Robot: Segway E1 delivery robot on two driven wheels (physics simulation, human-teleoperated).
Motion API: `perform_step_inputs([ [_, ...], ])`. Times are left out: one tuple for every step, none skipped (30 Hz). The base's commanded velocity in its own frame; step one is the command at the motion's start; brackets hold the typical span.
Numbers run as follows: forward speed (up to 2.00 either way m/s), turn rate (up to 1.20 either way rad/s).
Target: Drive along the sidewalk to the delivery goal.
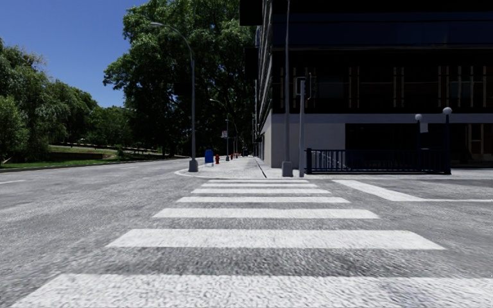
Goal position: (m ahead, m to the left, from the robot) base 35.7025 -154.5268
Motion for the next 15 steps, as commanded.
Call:
perform_step_inputs([
  [2.00, 0.00],
  [2.00, 0.00],
  [2.00, 0.00],
  [2.00, 0.00],
  [2.00, 0.00],
  [2.00, 0.00],
  [2.00, 0.00],
  [2.00, 0.00],
  [2.00, 0.00],
  [2.00, 0.00],
  [2.00, 0.00],
  [2.00, 0.00],
  [2.00, 0.00],
  [2.00, 0.00],
  [2.00, 0.00],
])
